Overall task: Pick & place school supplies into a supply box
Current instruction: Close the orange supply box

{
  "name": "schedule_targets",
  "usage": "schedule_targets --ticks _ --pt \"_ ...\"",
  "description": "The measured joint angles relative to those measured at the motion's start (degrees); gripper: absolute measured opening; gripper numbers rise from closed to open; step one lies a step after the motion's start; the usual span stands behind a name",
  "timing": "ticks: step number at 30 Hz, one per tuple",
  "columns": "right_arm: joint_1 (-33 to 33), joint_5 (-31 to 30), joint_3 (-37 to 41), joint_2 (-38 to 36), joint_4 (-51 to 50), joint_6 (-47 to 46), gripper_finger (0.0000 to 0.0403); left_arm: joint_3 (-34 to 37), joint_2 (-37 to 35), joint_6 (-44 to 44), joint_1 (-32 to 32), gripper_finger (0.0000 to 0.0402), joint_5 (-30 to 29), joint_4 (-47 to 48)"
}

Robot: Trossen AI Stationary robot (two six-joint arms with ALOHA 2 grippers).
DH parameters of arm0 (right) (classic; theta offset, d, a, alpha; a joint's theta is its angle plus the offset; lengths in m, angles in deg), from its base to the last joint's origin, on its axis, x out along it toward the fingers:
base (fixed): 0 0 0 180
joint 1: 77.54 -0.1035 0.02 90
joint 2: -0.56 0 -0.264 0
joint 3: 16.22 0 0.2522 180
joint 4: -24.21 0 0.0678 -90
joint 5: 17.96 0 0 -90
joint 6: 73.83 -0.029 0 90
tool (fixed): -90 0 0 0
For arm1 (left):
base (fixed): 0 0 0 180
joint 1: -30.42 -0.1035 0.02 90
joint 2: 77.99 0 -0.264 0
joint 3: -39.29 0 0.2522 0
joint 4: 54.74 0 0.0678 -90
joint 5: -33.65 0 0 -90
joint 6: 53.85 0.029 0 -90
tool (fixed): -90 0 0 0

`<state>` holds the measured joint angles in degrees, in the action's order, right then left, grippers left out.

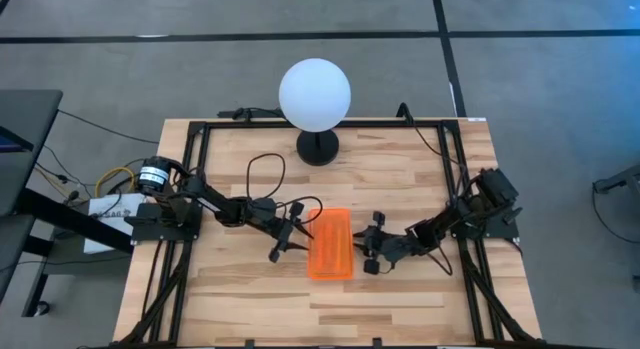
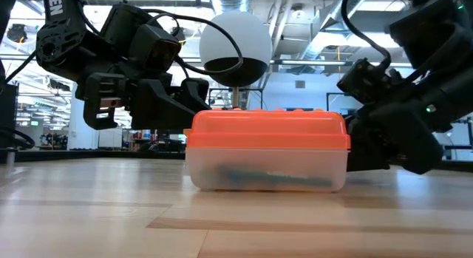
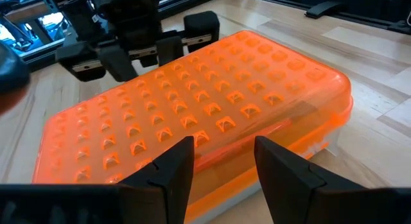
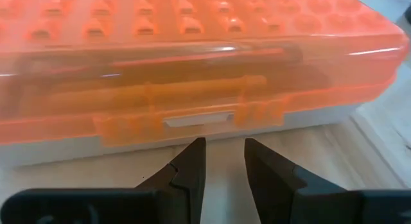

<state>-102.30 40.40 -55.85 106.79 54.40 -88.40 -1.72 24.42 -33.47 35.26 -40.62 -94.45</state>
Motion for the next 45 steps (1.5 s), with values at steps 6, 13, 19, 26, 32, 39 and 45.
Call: schedule_targets --ticks 6,13,19,26,32,39,45 --pt "1.24 -0.13 0.00 -0.01 -0.03 0.00 0.0101 0.00 0.00 -0.02 0.02 0.0158 0.17 -0.02" --pt "1.26 -0.09 0.00 0.00 0.03 -0.02 0.0101 0.00 0.00 -0.01 0.02 0.0158 0.13 -0.26" --pt "1.11 -0.09 0.00 0.00 0.10 -0.04 0.0101 -0.05 0.00 -0.02 -0.69 0.0157 0.04 -1.01" --pt "1.03 -0.25 0.11 -0.02 -0.19 -0.18 0.0101 -2.35 2.38 0.03 -1.48 0.0157 1.38 -1.41" --pt "0.33 -0.91 0.24 -0.02 -1.63 -0.65 0.0101 -5.88 8.14 0.10 -2.83 0.0157 6.44 -2.94" --pt "-0.63 -1.41 0.11 -0.07 -2.84 -2.12 0.0101 -5.90 8.79 0.88 -3.19 0.0157 6.41 -4.58" --pt "-1.67 -1.73 0.07 -0.07 -3.15 -2.08 0.0101 -5.92 8.81 0.36 -4.00 0.0157 6.60 -4.36"
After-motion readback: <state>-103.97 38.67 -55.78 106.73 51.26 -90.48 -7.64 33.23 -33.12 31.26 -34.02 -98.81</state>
